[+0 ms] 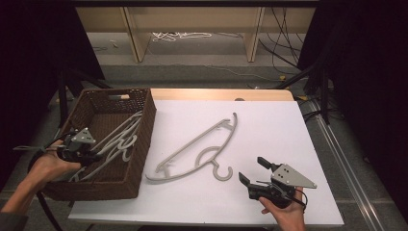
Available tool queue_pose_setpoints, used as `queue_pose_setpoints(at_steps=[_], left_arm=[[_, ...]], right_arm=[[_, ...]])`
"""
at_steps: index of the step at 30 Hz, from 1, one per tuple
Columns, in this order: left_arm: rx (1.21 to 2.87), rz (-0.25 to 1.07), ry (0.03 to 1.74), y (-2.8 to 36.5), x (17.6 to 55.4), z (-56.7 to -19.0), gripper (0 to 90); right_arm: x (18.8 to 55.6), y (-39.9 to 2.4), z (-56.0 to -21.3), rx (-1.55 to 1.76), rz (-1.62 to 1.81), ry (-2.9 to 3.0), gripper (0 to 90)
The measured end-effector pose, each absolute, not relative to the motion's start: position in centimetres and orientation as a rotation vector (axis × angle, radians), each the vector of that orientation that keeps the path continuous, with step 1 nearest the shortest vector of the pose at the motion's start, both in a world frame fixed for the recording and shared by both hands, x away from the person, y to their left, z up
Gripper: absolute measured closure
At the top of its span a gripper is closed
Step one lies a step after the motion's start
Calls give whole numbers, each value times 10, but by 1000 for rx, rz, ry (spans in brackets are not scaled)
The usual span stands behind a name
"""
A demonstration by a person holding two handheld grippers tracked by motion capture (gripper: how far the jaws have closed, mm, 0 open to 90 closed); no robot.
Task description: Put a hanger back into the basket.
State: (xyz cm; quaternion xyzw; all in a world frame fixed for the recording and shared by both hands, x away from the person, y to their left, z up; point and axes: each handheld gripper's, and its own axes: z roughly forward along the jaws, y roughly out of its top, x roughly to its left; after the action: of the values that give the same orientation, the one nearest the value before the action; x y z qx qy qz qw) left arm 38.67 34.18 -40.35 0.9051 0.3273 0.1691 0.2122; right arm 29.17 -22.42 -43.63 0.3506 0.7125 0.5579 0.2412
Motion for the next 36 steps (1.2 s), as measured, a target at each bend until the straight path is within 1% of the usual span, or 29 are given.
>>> queue_pose_setpoints(at_steps=[2, 4, 5, 6, 7, 8, 9, 11, 13, 16, 17, 19, 21, 23, 25, 28, 32, 36], left_arm=[[2477, 464, 956, 343, 387, -405, 728], [2530, 414, 938, 347, 389, -398, 696], [2505, 395, 959, 347, 388, -397, 662], [2481, 402, 964, 347, 388, -395, 611], [2433, 406, 1004, 346, 386, -392, 572], [2396, 435, 997, 345, 385, -389, 551], [2380, 438, 990, 344, 384, -385, 527], [2294, 451, 1018, 339, 379, -378, 471], [2260, 500, 1005, 335, 376, -372, 432], [2230, 551, 937, 327, 372, -361, 399], [2153, 558, 954, 320, 369, -359, 382], [2064, 534, 965, 310, 364, -354, 364], [2015, 527, 917, 301, 360, -349, 355], [1956, 504, 925, 289, 356, -346, 334], [1928, 490, 926, 279, 354, -344, 312], [1890, 507, 909, 268, 352, -341, 293], [1878, 524, 851, 249, 347, -340, 258], [1891, 493, 833, 231, 343, -341, 235]], right_arm=[[290, -227, -434, 974, 1481, 1979, 190], [292, -224, -436, 962, 1523, 1955, 190], [292, -224, -436, 962, 1521, 1952, 190], [292, -225, -436, 966, 1502, 1949, 190], [292, -226, -436, 968, 1505, 1951, 190], [292, -225, -436, 966, 1506, 1951, 190], [292, -225, -436, 961, 1504, 1959, 190], [292, -225, -436, 960, 1511, 1961, 189], [292, -225, -436, 964, 1510, 1949, 189], [292, -225, -436, 962, 1512, 1960, 189], [292, -224, -436, 968, 1519, 1951, 189], [292, -224, -436, 958, 1531, 1944, 189], [292, -224, -436, 957, 1527, 1950, 189], [291, -226, -435, 965, 1501, 1959, 189], [291, -226, -435, 967, 1496, 1963, 189], [291, -225, -435, 955, 1515, 1950, 188], [291, -225, -435, 957, 1525, 1946, 188], [291, -225, -435, 957, 1510, 1948, 187]])
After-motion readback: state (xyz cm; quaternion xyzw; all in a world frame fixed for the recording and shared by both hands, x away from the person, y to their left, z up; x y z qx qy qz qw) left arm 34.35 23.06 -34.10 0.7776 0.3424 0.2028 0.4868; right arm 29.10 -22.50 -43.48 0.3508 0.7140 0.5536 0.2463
